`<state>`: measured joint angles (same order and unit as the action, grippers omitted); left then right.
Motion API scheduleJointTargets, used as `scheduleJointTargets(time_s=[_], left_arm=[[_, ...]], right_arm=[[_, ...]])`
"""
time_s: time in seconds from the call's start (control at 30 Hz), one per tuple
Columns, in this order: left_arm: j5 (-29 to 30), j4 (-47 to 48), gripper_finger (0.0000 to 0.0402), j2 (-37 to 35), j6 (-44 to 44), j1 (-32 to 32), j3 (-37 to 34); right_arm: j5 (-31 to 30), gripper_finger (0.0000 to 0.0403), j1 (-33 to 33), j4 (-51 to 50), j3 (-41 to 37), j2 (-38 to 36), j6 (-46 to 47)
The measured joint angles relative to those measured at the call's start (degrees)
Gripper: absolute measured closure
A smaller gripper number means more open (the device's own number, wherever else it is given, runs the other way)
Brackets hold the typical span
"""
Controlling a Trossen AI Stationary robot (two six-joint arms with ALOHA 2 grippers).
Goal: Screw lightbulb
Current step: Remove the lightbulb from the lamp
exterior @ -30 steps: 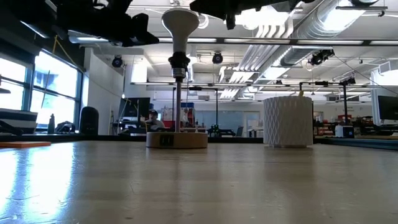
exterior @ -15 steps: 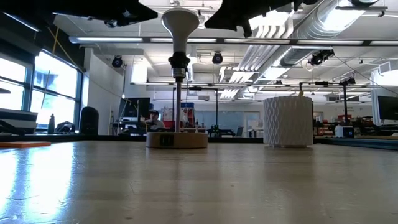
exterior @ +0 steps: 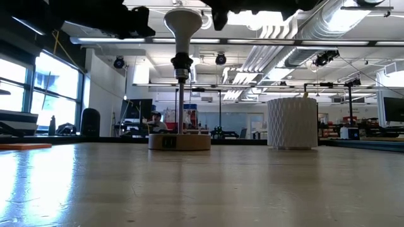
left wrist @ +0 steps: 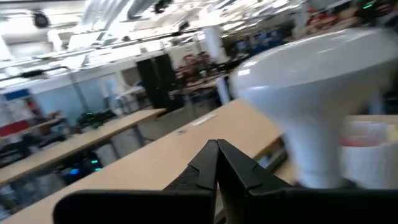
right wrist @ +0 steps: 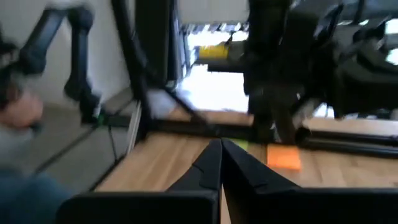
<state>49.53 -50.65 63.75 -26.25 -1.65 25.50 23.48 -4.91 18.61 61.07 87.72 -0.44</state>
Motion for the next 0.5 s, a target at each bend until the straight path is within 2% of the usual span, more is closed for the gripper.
scheduleJointTargets(time_s=[0.17, 0.27, 0.37, 0.5], left_arm=[[1.1, 1.3, 0.0401, 0.0, 0.1, -7.2, 0.0], [4.7, 3.3, 0.0402, 0.0, 0.9, -10.6, 0.0], [9.4, 5.9, 0.0402, 0.1, 4.1, -12.8, 0.0], [10.5, 7.9, 0.0401, 0.1, 8.6, -14.6, 0.0]], right_arm=[[0.5, 0.0402, 1.5, -12.3, 0.0, -0.9, -4.8], [-2.3, 0.0402, 2.1, -20.9, 0.0, -0.8, -5.2], [-9.8, 0.0402, 2.7, -28.1, 0.0, -0.8, -4.6], [-21.5, 0.0402, 2.8, -36.0, 0.0, -0.7, -1.4]])
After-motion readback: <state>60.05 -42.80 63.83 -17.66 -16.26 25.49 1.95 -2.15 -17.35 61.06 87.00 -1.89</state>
